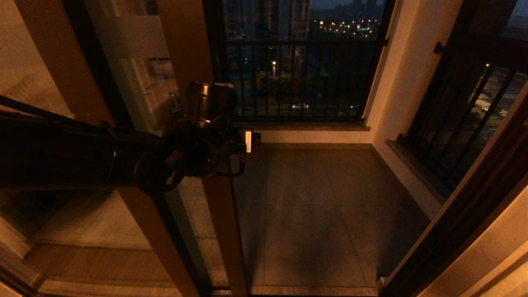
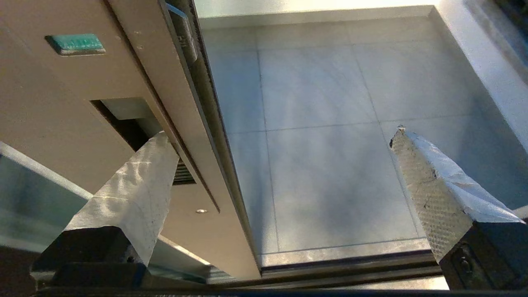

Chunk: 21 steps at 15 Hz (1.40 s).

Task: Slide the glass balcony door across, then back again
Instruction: Close the slid door

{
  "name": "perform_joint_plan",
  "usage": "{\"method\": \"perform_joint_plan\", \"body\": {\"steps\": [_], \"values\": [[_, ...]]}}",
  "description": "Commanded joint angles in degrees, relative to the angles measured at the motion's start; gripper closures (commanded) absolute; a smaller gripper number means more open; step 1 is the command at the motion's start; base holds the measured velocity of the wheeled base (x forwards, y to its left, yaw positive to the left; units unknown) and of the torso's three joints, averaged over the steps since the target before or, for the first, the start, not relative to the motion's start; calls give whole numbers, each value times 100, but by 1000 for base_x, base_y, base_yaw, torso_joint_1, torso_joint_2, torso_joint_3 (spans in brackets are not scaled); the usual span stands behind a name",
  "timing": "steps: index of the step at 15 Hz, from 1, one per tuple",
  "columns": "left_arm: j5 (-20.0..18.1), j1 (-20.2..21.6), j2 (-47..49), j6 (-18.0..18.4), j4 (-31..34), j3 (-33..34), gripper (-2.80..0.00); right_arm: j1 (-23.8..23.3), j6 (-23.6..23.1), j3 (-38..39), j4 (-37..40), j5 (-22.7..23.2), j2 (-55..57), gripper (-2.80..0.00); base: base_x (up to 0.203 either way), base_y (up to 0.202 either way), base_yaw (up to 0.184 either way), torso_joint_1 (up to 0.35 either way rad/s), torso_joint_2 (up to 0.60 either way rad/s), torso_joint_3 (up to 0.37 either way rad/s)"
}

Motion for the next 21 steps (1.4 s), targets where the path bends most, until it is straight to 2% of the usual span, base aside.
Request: {"method": "perform_joint_plan", "body": {"steps": [1,16,21], "values": [[2,-85,29,-8,-8,-6,-280,2,-3,18,1,2,-1,0,0,0,0,0,0,0],[73,-667,307,-4,10,-340,-280,2,-3,18,1,2,-1,0,0,0,0,0,0,0],[73,-810,574,13,17,-681,-280,2,-3,18,1,2,-1,0,0,0,0,0,0,0]]}}
